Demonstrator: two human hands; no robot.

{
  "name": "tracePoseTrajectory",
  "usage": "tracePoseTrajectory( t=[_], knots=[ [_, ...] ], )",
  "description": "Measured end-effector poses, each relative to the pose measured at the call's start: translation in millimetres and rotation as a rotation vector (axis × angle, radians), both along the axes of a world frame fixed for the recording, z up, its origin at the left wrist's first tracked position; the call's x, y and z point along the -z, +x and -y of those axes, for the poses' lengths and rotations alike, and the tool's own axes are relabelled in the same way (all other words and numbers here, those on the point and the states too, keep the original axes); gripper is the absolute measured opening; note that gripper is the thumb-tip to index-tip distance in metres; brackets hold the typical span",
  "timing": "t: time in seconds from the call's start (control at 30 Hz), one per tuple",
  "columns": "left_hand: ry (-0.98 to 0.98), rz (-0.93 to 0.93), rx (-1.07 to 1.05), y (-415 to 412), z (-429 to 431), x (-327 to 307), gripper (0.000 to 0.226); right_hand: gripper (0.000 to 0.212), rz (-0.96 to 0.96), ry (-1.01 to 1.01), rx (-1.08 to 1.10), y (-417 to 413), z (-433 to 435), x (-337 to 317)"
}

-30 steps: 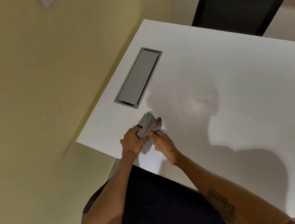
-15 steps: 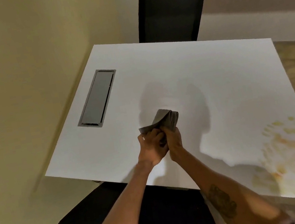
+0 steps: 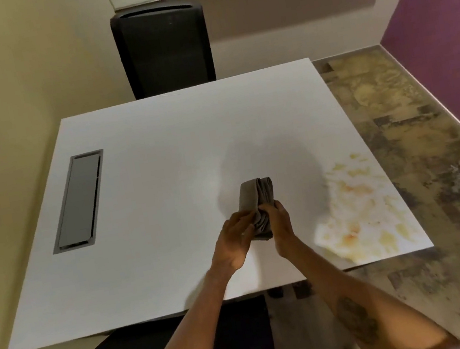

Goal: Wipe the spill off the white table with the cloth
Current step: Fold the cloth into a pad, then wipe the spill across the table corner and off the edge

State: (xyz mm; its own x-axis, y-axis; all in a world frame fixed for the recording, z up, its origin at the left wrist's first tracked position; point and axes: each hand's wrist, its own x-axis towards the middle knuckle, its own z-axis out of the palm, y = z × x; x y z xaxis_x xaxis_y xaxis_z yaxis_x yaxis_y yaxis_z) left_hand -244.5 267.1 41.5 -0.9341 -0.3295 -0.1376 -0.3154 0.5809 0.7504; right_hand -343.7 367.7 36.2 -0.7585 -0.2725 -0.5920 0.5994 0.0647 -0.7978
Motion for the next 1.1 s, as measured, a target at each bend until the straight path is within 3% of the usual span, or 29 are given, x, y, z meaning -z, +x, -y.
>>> tracePoseTrajectory(
  t=[0.1, 0.2, 0.4, 0.63, 0.73, 0.77, 0.9, 1.1],
  knots=[
    [-0.002, 0.057, 0.08, -16.2, -26.3, 6.3, 0.039, 0.026, 0.019, -0.022, 0.034, -10.2, -32.6, 1.9],
    [0.01, 0.132, 0.212, -32.5, -50.1, 10.7, 0.042, 0.042, -0.096, 0.163, 0.02, -21.5, -63.7, 4.9],
    [-0.132, 0.154, 0.502, -69.1, -93.9, 18.5, 0.048, 0.038, -0.292, 0.502, 0.142, -52.2, -136.9, 8.0],
    [-0.473, 0.06, 0.358, -102.0, -116.3, 29.1, 0.04, 0.029, -0.455, 0.873, 0.307, -90.8, -254.6, 10.7],
    [-0.515, 0.096, 0.284, -98.2, -113.6, 30.8, 0.083, 0.033, -0.47, 1.008, 0.358, -100.3, -295.5, 15.8],
    [-0.512, 0.155, 0.256, -97.6, -112.4, 35.2, 0.088, 0.036, -0.443, 1.06, 0.355, -101.8, -305.9, 17.9],
    [-0.438, 0.382, 0.186, -106.9, -105.4, 55.7, 0.065, 0.046, -0.381, 1.233, 0.26, -101.4, -322.4, 31.3],
    [-0.47, 0.466, 0.186, -118.6, -96.9, 85.5, 0.065, 0.054, -0.368, 1.267, 0.085, -108.7, -289.5, 52.3]
  ],
)
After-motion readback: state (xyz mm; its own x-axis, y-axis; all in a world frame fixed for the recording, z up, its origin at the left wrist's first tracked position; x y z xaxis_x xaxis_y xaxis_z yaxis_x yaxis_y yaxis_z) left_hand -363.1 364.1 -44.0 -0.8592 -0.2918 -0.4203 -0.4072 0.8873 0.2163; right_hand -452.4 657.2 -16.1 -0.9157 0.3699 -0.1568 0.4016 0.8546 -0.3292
